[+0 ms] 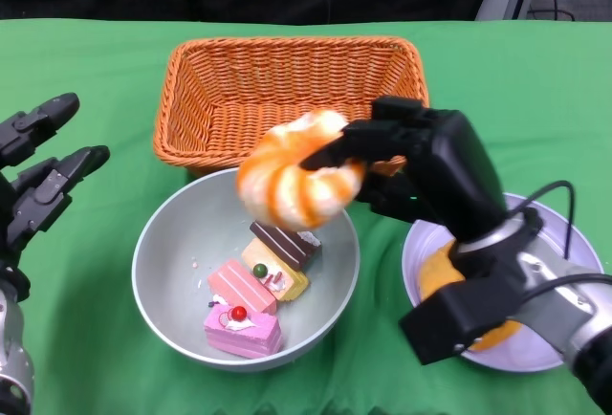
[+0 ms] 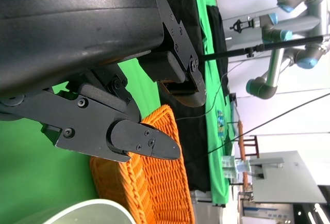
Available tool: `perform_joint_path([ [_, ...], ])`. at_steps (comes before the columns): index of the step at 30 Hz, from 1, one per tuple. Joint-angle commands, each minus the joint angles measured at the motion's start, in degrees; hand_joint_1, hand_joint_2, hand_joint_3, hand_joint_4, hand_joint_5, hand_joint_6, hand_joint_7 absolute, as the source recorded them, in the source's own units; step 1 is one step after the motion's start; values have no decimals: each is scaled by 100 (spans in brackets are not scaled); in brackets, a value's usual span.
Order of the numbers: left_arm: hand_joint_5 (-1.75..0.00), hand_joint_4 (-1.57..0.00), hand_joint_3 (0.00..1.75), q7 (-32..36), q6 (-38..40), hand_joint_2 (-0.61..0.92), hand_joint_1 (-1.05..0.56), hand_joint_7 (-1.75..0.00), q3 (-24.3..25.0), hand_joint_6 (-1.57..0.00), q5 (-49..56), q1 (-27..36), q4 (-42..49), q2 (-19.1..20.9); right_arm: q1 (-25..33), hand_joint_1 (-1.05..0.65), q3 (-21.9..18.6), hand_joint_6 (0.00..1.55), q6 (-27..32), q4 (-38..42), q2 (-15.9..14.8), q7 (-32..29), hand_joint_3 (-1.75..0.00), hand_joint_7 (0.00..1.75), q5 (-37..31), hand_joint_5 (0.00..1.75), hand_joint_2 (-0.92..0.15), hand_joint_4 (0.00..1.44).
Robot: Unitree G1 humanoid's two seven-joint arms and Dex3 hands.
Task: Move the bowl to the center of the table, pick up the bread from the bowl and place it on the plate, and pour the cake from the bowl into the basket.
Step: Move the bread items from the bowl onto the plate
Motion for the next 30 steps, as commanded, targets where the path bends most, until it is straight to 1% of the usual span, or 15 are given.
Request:
perform_joint_path([
  [1, -1, -104, 11, -68, -64, 92, -41, -1, -23, -82, 34, -33, 44, 115, 303, -10, -310, 92, -72, -350, -206, 189, -75, 89, 293, 145, -58, 79],
  [3, -2, -105, 11, -60, -69, 92, -42, -1, -50, -83, 47, -26, 37, 111, 480, -8, -440, 93, -1, -568, -246, 281, -87, 91, 341, 144, -53, 80],
  [5, -1, -105, 11, -59, -97, 92, -42, -1, -81, -83, 66, -21, 33, 107, 699, -8, -583, 94, 151, -861, -299, 367, -94, 92, 350, 145, -49, 82],
  [9, -1, -105, 11, -119, -117, 92, -41, -1, -105, -83, 94, -24, 70, 105, 1130, -10, -897, 95, 375, -1385, -467, 625, -99, 91, 480, 144, -47, 83],
  [11, -1, -104, 12, -119, -138, 92, -40, -1, -150, -83, 163, -13, 77, 110, 1324, -10, -1052, 96, 467, -1590, -505, 716, -102, 91, 541, 143, -45, 84],
  [14, -1, -104, 12, -106, -156, 92, -39, -1, -181, -84, 211, -4, 79, 114, 1457, -9, -1165, 96, 547, -1748, -494, 810, -109, 91, 562, 142, -41, 85],
  [17, -2, -107, 14, -170, -261, 92, -34, -3, -241, -89, 273, 18, 79, 94, 1741, -7, -1345, 95, 586, -1971, -558, 921, -110, 92, 691, 142, -40, 84],
  [18, -4, -111, 14, -239, -259, 92, -29, -5, -230, -94, 232, 13, 83, 68, 1874, -4, -1419, 94, 633, -2083, -563, 971, -109, 92, 749, 144, -40, 83],
  [20, -5, -114, 14, -369, -259, 92, -24, -7, -205, -99, 153, 3, 96, 35, 2071, -2, -1526, 93, 677, -2244, -558, 1026, -109, 93, 793, 146, -40, 81],
  [21, -7, -117, 17, -405, -255, 92, -22, -8, -199, -103, 135, -1, 103, 26, 2158, 0, -1575, 92, 683, -2291, -542, 1019, -105, 95, 790, 146, -41, 81],
  [24, -11, -124, 19, -446, -263, 92, -17, -12, -192, -113, 122, -10, 126, 8, 2349, 3, -1682, 91, 642, -2320, -491, 1032, -101, 97, 865, 149, -44, 81],
  [27, -15, -128, 22, -473, -300, 92, -14, -14, -212, -119, 155, -16, 153, 9, 2499, 5, -1749, 89, 638, -2320, -455, 1065, -102, 102, 966, 154, -45, 80],
  [28, -20, -130, 23, -452, -306, 92, -14, -15, -233, -122, 191, -17, 162, 19, 2545, 6, -1771, 88, 645, -2316, -442, 1061, -103, 104, 975, 157, -44, 79],
  [29, -39, -121, 23, -453, -344, 92, -14, -15, -259, -123, 230, -17, 174, 32, 2591, 6, -1797, 87, 654, -2306, -431, 1047, -103, 105, 977, 158, -44, 78],
  [30, -70, -108, 24, -453, -373, 92, -14, -17, -276, -124, 255, -18, 183, 41, 2616, 6, -1816, 86, 658, -2300, -423, 1039, -103, 105, 972, 157, -44, 78],
])
